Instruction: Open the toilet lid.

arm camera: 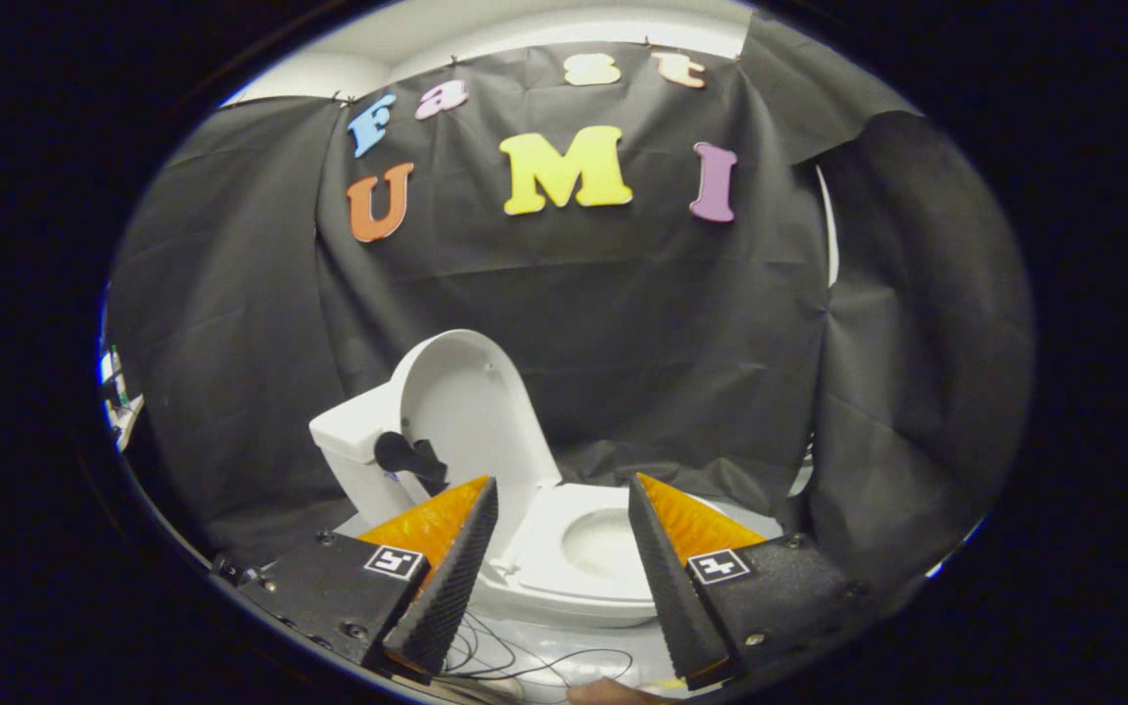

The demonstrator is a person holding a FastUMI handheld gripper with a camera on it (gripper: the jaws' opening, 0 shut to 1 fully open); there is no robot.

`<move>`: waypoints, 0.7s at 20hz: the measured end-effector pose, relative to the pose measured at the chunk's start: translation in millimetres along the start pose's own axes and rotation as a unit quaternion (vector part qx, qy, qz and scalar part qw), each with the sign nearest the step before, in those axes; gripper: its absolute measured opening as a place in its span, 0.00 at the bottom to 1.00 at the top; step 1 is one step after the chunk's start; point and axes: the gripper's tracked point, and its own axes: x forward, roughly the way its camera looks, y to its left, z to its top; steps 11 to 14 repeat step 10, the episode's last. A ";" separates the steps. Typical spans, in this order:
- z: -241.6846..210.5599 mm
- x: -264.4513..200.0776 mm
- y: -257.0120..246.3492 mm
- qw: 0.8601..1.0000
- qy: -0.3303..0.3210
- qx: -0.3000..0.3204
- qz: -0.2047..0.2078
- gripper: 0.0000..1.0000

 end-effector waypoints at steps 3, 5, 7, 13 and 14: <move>-8.5 -30.1 -35.9 1.000 -0.029 -0.002 -0.012 0.84; -12.3 -46.6 -59.6 0.999 -0.044 -0.007 -0.028 0.89; -21.2 -53.6 -78.2 0.998 -0.053 -0.006 -0.038 0.99; -29.0 -71.5 -101.6 0.997 -0.060 0.011 -0.048 0.98; -29.0 -71.5 -101.6 0.997 -0.060 0.011 -0.048 0.98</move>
